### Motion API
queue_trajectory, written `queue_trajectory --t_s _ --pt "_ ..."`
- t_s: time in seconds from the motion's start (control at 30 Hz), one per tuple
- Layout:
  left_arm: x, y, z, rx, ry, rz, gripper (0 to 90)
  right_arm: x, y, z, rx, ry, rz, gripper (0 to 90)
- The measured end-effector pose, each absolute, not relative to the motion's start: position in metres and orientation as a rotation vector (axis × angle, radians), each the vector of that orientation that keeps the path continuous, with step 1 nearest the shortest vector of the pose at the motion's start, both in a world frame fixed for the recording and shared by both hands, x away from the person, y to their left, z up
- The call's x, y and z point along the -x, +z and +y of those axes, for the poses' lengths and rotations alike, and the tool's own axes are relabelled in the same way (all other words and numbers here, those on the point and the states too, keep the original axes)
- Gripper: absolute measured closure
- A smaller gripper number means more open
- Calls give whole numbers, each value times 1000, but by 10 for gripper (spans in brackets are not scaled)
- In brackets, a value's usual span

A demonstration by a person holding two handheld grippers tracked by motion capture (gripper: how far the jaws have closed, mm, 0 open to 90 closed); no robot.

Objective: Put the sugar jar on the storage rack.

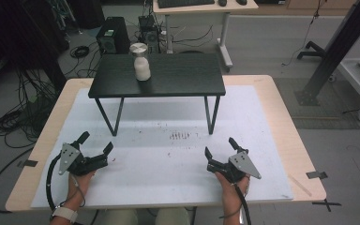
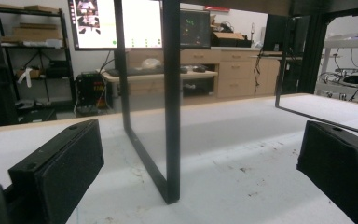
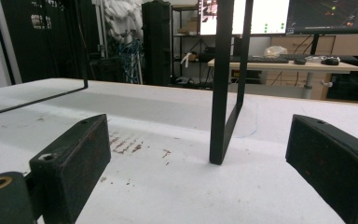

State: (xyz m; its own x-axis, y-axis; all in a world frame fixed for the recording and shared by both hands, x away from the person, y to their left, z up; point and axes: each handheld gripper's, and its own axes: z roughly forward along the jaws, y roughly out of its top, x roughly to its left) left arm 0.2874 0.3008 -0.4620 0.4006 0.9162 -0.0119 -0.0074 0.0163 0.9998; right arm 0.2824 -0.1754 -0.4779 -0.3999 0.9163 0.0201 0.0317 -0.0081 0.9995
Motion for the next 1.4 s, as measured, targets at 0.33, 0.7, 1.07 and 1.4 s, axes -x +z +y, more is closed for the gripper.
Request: queue_trajectory --t_s 0.33,0.7,1.07,1.4 --pt "-287 -462 301 -1358 897 901 3 -281 -479 -176 -1026 1500 1491 69" --pt "-287 -462 301 -1356 897 901 2 -281 -479 -175 -1030 1485 1481 69" --pt "-287 -462 301 -1357 899 901 2 -281 -479 -175 -1035 1481 1478 69" --pt "-287 -462 301 -1357 898 901 2 -281 -479 -175 -1040 1480 1475 69"
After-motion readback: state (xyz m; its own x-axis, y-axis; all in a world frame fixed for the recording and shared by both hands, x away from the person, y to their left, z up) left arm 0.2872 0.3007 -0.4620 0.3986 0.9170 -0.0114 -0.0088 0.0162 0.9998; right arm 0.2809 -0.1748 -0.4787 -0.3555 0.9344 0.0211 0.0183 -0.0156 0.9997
